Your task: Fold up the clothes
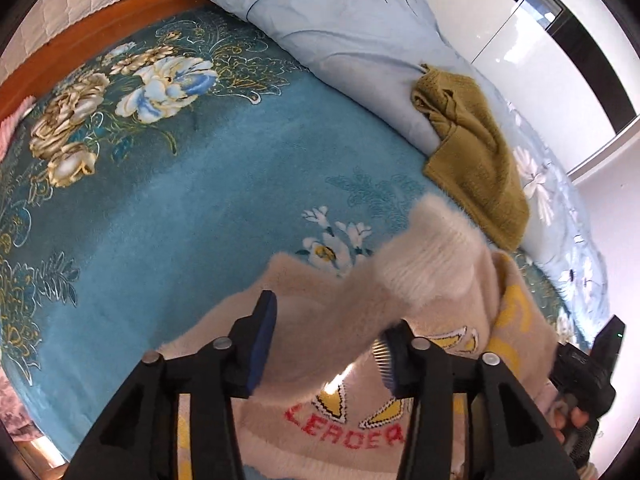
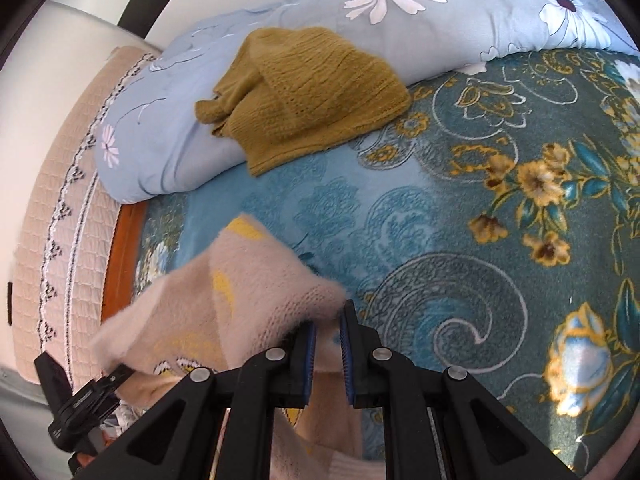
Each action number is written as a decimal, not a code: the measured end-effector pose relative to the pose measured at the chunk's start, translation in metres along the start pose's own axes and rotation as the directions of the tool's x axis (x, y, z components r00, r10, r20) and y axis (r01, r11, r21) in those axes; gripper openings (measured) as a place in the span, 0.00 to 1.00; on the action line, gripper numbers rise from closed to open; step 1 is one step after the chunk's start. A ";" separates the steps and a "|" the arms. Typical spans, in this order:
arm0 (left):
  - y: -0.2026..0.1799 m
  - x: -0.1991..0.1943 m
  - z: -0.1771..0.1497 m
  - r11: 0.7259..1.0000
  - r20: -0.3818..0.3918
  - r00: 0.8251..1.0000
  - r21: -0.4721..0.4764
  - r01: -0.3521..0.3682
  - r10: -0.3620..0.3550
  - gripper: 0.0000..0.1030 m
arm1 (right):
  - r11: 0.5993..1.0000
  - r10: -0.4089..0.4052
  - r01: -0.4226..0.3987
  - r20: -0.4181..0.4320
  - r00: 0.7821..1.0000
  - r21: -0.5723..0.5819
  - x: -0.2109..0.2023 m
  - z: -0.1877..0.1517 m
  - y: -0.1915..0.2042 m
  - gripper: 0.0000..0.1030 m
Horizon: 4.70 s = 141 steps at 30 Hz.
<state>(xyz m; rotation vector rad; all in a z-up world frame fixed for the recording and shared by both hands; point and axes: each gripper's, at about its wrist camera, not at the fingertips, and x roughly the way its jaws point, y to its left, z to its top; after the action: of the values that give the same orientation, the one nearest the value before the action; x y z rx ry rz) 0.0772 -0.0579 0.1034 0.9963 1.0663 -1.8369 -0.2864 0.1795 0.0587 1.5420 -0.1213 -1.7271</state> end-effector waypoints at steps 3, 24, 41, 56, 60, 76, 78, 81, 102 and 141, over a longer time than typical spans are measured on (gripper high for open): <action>0.012 -0.007 -0.006 0.999 0.002 0.999 -0.012 0.032 -0.032 0.60 | 0.997 0.005 -0.005 0.004 1.000 0.071 0.005 0.008 -0.012 0.12; 0.113 -0.022 -0.069 0.979 0.004 1.000 -0.203 0.030 -0.030 0.63 | 0.998 -0.058 0.058 -0.021 0.998 0.020 -0.001 0.016 -0.022 0.15; 0.119 0.025 -0.079 0.981 -0.083 0.996 -0.184 -0.057 0.042 0.08 | 0.999 -0.010 0.008 -0.058 0.998 -0.040 -0.043 -0.038 -0.026 0.16; 0.112 0.019 -0.072 0.978 -0.031 0.984 0.127 -0.168 0.173 0.31 | 1.000 -0.025 0.022 -0.129 0.991 -0.022 -0.020 -0.060 -0.027 0.16; 0.118 0.025 -0.073 0.984 -0.028 0.989 0.116 -0.138 0.142 0.56 | 0.999 -0.041 0.041 -0.144 0.989 -0.003 -0.013 -0.064 -0.034 0.16; 0.091 0.027 -0.031 0.899 0.066 0.957 0.332 -0.287 0.281 0.07 | 0.996 -0.056 0.068 -0.184 0.981 0.058 0.005 -0.072 -0.047 0.16; 0.078 0.027 -0.012 0.863 0.104 0.940 0.375 -0.339 0.324 0.07 | 0.996 -0.057 0.069 -0.186 0.981 0.058 0.005 -0.072 -0.048 0.16; 0.062 0.031 0.019 0.827 0.138 0.922 0.411 -0.385 0.361 0.07 | 0.996 -0.059 0.071 -0.182 0.982 0.061 0.002 -0.073 -0.050 0.16; 0.104 0.002 0.006 0.975 0.039 0.975 -0.046 -0.217 0.219 0.42 | 0.874 -0.294 0.235 -0.079 0.952 -0.425 0.050 -0.099 0.025 0.60; 0.050 0.002 -0.144 0.901 0.038 0.985 -0.398 0.172 -0.171 0.55 | 0.958 -0.205 0.168 0.143 0.968 0.234 -0.117 0.030 -0.136 0.09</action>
<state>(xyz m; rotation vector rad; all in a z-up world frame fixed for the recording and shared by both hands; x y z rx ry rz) 0.1557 0.0552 0.0371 0.6718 1.4962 -1.6547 -0.3865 0.3291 0.0838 1.6077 -0.2673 -2.0505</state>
